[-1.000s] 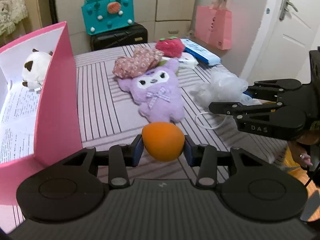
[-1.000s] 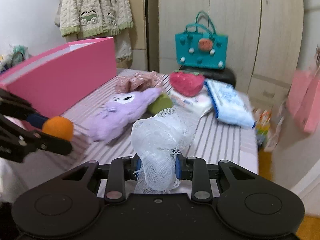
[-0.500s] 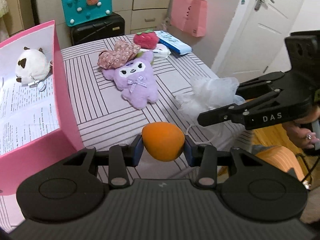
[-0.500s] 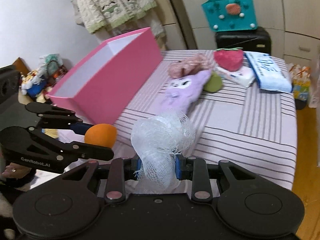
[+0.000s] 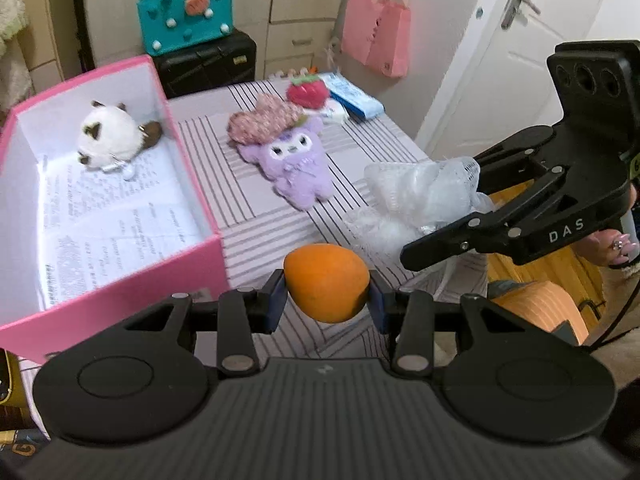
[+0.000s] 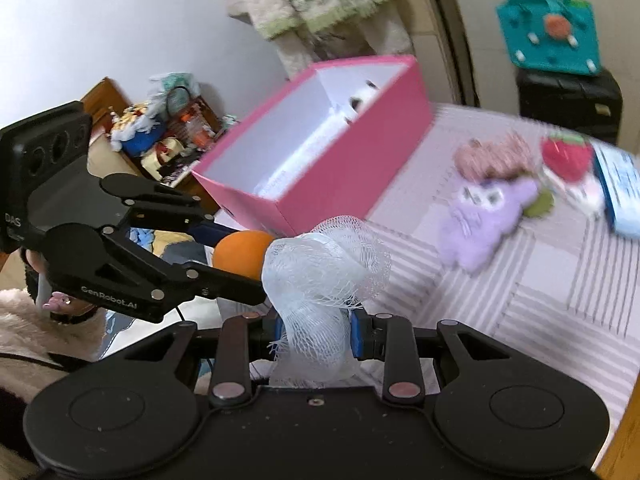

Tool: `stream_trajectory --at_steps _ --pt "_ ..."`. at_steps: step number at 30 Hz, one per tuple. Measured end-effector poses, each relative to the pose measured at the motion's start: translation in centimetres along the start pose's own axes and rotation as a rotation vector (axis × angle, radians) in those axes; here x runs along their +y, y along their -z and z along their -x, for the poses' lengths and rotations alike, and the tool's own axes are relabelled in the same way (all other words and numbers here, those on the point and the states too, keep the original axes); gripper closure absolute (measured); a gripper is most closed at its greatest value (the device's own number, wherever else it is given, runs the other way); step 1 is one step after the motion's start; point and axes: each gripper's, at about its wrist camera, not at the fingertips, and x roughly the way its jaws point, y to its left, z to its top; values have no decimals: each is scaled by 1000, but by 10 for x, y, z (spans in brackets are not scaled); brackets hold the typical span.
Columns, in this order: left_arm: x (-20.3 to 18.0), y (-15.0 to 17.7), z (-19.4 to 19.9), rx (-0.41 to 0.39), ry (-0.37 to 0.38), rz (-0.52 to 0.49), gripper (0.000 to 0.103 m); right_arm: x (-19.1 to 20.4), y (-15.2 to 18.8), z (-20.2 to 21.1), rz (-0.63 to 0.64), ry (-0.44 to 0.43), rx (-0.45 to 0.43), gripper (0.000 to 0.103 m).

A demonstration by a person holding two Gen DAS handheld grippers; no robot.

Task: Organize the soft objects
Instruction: 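Carry the orange ball toward the box while the right tool drops the loofah inside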

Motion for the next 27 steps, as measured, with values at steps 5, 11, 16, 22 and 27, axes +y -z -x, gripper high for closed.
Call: stream_trajectory --at_steps 5,11,16,22,27 --pt "16 -2 24 -69 -14 21 62 19 -30 1 70 -28 -62 69" --pt "48 -10 44 -164 -46 70 62 29 -73 -6 128 -64 -126 69" --pt "79 -18 54 -206 -101 121 62 37 -103 -24 175 -82 -158 69" --pt "115 -33 53 -236 -186 164 61 45 -141 -45 252 -57 -231 69" --pt "143 -44 41 -237 -210 200 61 43 -167 -69 293 13 -257 69"
